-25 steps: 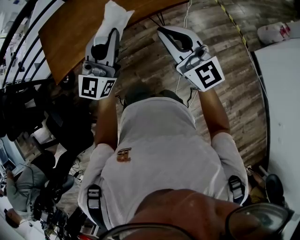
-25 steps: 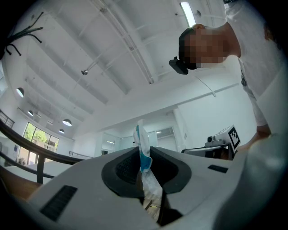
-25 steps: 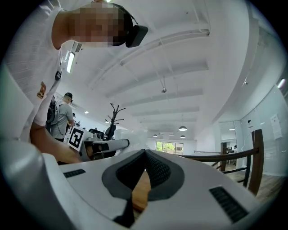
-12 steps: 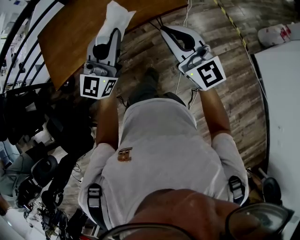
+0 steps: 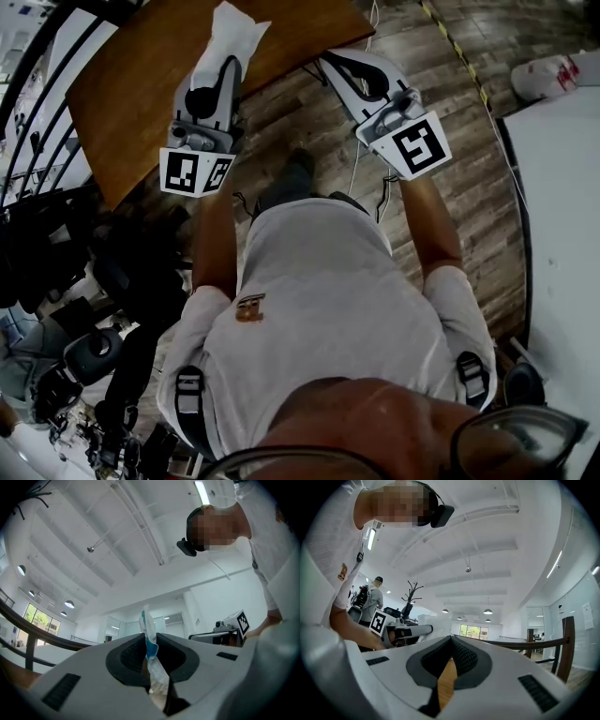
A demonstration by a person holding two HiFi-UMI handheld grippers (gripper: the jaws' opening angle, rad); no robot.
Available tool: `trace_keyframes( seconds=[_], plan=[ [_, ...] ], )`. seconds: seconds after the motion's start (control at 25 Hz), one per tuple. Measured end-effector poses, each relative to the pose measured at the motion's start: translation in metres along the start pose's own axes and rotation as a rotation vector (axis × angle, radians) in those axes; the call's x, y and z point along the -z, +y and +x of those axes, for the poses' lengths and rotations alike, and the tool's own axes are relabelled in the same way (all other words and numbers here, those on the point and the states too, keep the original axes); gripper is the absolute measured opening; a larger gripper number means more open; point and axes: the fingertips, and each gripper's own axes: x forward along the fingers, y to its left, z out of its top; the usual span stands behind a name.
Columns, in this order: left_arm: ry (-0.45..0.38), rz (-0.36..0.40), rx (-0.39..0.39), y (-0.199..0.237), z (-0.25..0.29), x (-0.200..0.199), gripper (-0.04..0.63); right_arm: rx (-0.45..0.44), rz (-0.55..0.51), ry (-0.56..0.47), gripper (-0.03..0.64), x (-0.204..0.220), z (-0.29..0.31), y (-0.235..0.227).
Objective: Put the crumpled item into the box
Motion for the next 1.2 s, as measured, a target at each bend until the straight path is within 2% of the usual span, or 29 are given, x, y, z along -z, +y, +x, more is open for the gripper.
trace_keyframes(
  seconds=[0.12, 0.28, 0.48, 0.64, 0.92, 1.2],
  plan=[
    [0.005, -0.006, -0.004, 0.030, 0.028, 0.013, 0.071, -0.002, -0.005, 0.013, 0.032, 0.011, 0.028, -0.030],
    [0.008, 0.002, -0.005, 0.042, 0.069, 0.031, 0.071, 0.000, -0.013, 0.009, 0.032, 0.021, 0.041, -0.075],
    [0.025, -0.025, -0.021, 0.129, 0.104, 0.056, 0.071, -0.007, -0.023, 0.043, 0.032, 0.044, 0.126, -0.116],
    [0.030, -0.041, -0.021, 0.176, 0.133, 0.073, 0.071, -0.009, -0.029, 0.060, 0.032, 0.059, 0.174, -0.150],
    [0.045, -0.053, 0.001, 0.227, 0.193, 0.103, 0.071, 0.000, -0.037, 0.073, 0.032, 0.081, 0.224, -0.208],
    [0.076, -0.091, 0.002, 0.262, 0.233, 0.133, 0.071, 0.005, -0.043, 0.099, 0.032, 0.100, 0.249, -0.246]
  ],
)
